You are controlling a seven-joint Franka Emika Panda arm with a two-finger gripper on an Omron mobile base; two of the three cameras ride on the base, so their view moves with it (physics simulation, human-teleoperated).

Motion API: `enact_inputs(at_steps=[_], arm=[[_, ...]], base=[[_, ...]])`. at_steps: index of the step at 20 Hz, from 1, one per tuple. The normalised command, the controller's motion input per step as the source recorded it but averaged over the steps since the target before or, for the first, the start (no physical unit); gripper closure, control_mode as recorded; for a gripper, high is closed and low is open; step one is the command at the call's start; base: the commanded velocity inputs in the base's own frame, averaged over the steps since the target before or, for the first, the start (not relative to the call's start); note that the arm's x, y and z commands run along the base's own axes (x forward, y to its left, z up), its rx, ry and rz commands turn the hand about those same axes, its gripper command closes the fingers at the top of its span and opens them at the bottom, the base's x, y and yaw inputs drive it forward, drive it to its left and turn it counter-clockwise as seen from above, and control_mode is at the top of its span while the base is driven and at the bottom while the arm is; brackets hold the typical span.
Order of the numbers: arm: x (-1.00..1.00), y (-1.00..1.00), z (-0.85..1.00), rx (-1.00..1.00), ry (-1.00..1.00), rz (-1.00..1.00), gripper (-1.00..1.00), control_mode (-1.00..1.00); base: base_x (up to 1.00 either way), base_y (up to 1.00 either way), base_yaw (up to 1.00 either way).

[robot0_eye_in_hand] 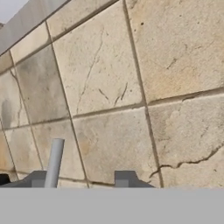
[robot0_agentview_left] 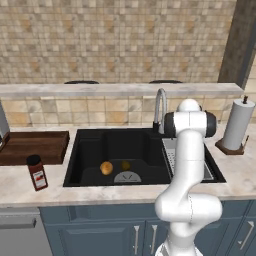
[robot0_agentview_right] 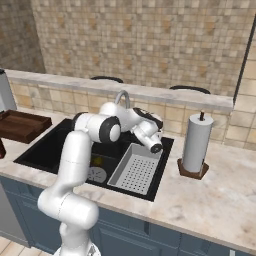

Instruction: Pick up all produce items and place them in the sink. Turn on the sink faucet to wash them. Then turn the sink off and put them in the tray.

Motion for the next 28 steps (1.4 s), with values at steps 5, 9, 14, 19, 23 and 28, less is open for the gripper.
enact_inputs(at_steps=[5,9,14,19,23,28], arm=[[0.42,-0.41,-0.02,0.08,0.00,-0.02,1.00,-1.00],[0.31,-0.52,-0.08,0.09,0.00,-0.04,1.00,-1.00],[0.21,-0.64,-0.13,0.11,0.00,-0.06,1.00,-1.00],[0.12,-0.72,-0.17,0.11,0.00,-0.07,1.00,-1.00],[0.05,-0.71,-0.17,0.11,0.00,-0.08,1.00,-1.00],[0.02,-0.71,-0.18,0.11,0.00,-0.09,1.00,-1.00]], base=[[0.00,0.00,0.00],[0.00,0.00,0.00],[0.00,0.00,0.00],[0.00,0.00,0.00],[0.00,0.00,0.00],[0.00,0.00,0.00]])
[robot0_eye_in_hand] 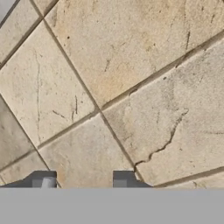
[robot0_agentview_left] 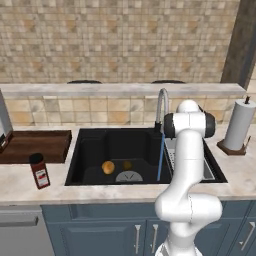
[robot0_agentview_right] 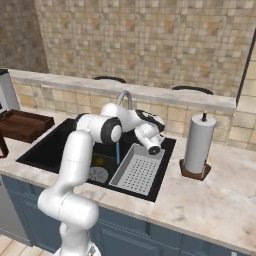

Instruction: Pick up all produce items and place them in the sink. Turn on the sink faucet to wash them. Then turn the sink off and put them in the tray.

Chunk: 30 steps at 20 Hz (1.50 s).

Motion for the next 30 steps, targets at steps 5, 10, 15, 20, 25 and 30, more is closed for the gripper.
enact_inputs(at_steps=[5,10,15,20,25,30], arm=[[0.00,-0.74,-0.21,0.10,0.00,-0.09,1.00,-1.00],[-0.04,-0.45,-0.09,0.08,0.00,-0.05,1.00,-1.00],[-0.15,-0.13,0.01,0.01,0.00,0.00,-1.00,-1.00],[-0.60,-0.28,0.14,0.00,0.05,0.00,-1.00,-1.00],[-0.69,-0.25,0.20,0.00,0.12,0.00,-1.00,-1.00],[-0.47,-0.03,0.30,0.00,0.16,0.00,-1.00,-1.00]], base=[[0.00,0.00,0.00],[0.00,0.00,0.00],[0.00,0.00,0.00],[0.00,0.00,0.00],[0.00,0.00,0.00],[0.00,0.00,0.00]])
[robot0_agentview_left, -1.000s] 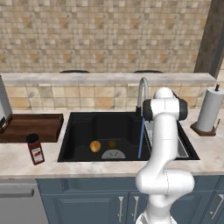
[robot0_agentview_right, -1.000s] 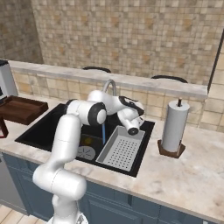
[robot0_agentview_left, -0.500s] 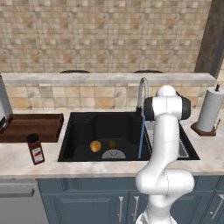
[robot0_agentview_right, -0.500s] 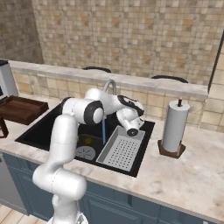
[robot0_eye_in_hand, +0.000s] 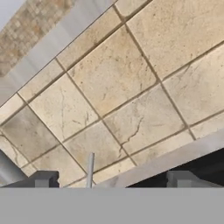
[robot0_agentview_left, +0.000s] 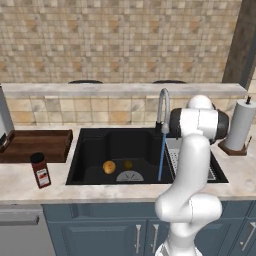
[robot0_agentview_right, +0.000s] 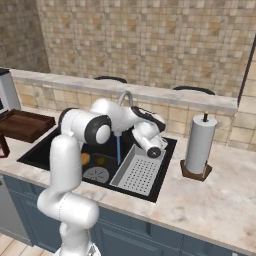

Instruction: Pick up all produce items and place them in the sink. Turn on the sink faucet to wash them. Then turn the sink off and put them in the tray.

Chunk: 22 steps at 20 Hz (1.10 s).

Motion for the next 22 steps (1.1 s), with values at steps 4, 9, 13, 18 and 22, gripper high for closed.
enact_inputs(at_steps=[4,9,13,18,22], arm=[[-0.02,0.00,0.23,-0.05,0.22,0.00,-1.00,-1.00],[0.11,0.00,0.01,-0.07,0.29,0.00,-1.00,-1.00],[0.00,-0.20,0.00,-0.05,0.29,0.00,-1.00,-1.00],[-0.08,-0.36,0.00,0.00,0.25,0.00,-1.00,-1.00],[-0.01,-0.37,0.00,0.00,0.18,0.00,-1.00,-1.00]], base=[[0.00,0.00,0.00],[0.00,0.00,0.00],[0.00,0.00,0.00],[0.00,0.00,0.00],[0.00,0.00,0.00]])
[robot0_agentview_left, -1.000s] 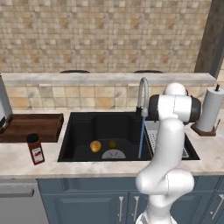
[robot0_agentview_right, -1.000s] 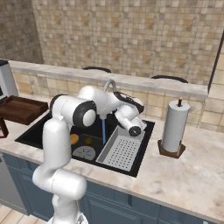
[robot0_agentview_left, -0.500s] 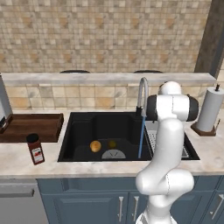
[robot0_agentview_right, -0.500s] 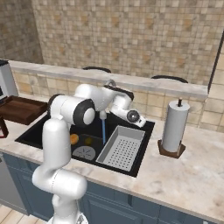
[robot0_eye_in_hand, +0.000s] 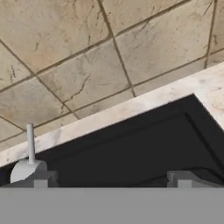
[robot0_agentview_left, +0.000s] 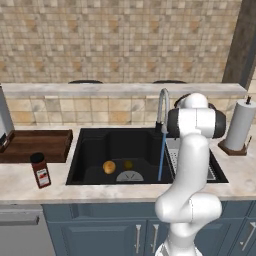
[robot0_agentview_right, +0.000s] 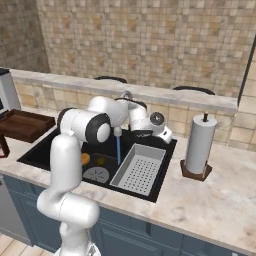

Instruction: Pick up all produce items and place them in the sink. Turn on the sink faucet to wash them. Then turn the sink off and put them in the tray.

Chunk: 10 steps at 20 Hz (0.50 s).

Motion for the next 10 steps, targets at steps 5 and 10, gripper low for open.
enact_inputs(at_steps=[5,10], arm=[[0.00,-0.15,-0.14,0.03,0.14,0.00,-1.00,-1.00],[0.00,0.00,-0.34,0.06,0.07,0.00,-1.00,-1.00]], base=[[0.00,0.00,0.00],[0.00,0.00,0.00]])
